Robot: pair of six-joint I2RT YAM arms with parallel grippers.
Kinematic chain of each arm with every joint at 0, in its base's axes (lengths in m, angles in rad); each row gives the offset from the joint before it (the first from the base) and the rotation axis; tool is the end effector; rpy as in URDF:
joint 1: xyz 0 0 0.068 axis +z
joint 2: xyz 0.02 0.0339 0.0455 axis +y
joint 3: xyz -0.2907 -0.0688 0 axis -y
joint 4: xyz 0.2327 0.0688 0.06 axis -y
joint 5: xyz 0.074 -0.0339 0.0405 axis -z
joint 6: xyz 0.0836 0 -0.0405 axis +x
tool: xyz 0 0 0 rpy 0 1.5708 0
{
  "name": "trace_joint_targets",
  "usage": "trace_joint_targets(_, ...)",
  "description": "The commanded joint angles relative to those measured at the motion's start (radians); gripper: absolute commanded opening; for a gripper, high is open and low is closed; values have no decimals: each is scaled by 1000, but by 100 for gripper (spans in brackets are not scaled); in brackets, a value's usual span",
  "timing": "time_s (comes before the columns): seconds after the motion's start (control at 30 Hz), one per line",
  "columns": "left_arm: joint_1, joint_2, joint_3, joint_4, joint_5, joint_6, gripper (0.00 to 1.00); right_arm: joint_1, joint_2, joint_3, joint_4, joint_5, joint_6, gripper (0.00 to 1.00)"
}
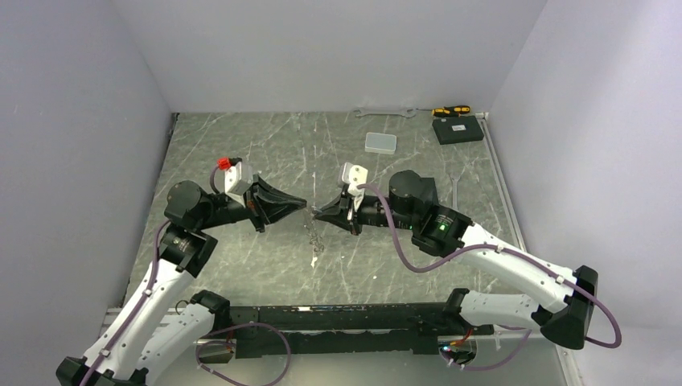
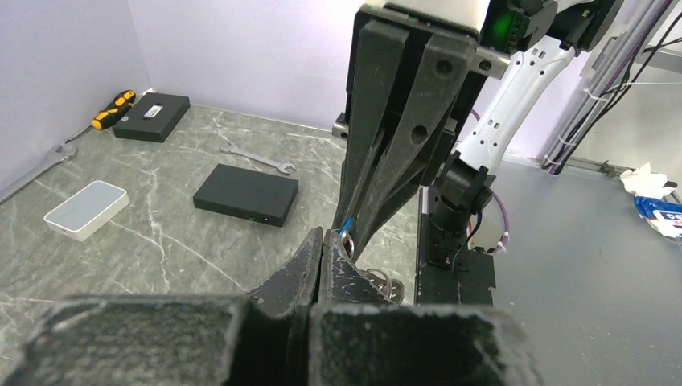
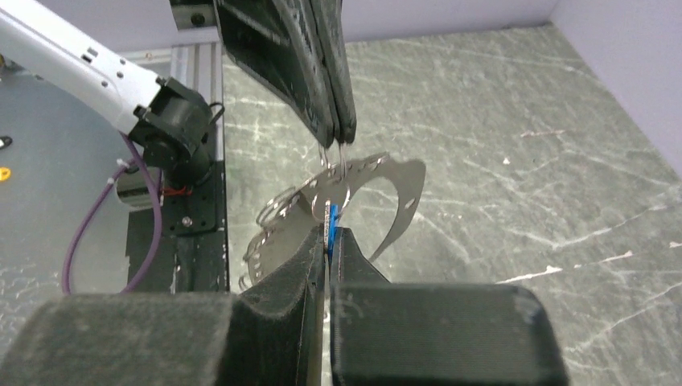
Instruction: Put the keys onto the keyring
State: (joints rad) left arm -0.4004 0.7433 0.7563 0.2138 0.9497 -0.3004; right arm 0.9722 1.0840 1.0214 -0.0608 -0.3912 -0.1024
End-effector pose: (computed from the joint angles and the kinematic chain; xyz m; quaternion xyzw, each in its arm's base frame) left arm 0.1184 -0.1240 0.4008 0.3850 0.5351 -0.5063 0.5560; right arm 0.1259 0.2411 0.3971 -0.4868 0.5656 0.4057 0.5277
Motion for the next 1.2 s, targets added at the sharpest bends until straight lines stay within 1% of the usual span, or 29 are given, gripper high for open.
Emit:
trace_joint_targets(0.0, 2, -20, 33, 16, -23, 27, 0, 5, -18, -11, -63, -4, -30, 0)
trace_joint_targets(0.2, 2, -1, 34, 41, -13, 15, 0, 5, 11, 11, -141, 44, -53, 0)
trace_joint_targets(0.47, 2, 9, 40, 22, 3, 16, 0, 5, -1, 24, -148, 63, -67, 0)
trace_joint_targets(0.53, 1, 11, 38, 25, 4, 12, 0, 5, 0, 29, -155, 70, -70, 7)
trace_joint_targets(0.57, 1, 11, 38, 23, 2, 13, 0, 5, 0, 30, -158, 74, -71, 13)
trace_joint_targets(0.67, 2, 10, 38, 15, 0, 19, 0, 5, -19, 7, -138, 106, -59, 36)
trace_joint_targets(0.7, 2, 9, 38, 13, -1, 20, 0, 5, -31, -4, -128, 115, -55, 40)
trace_joint_targets(0.87, 2, 17, 38, 20, 9, 15, 0, 4, -76, -43, -76, 127, -43, 43)
trace_joint_targets(0.97, 2, 20, 35, 28, 13, 10, 0, 4, -65, -36, -77, 110, -43, 47)
trace_joint_targets(1.17, 2, 11, 28, 11, -14, 17, 0, 5, -48, -31, -47, 64, -26, 50)
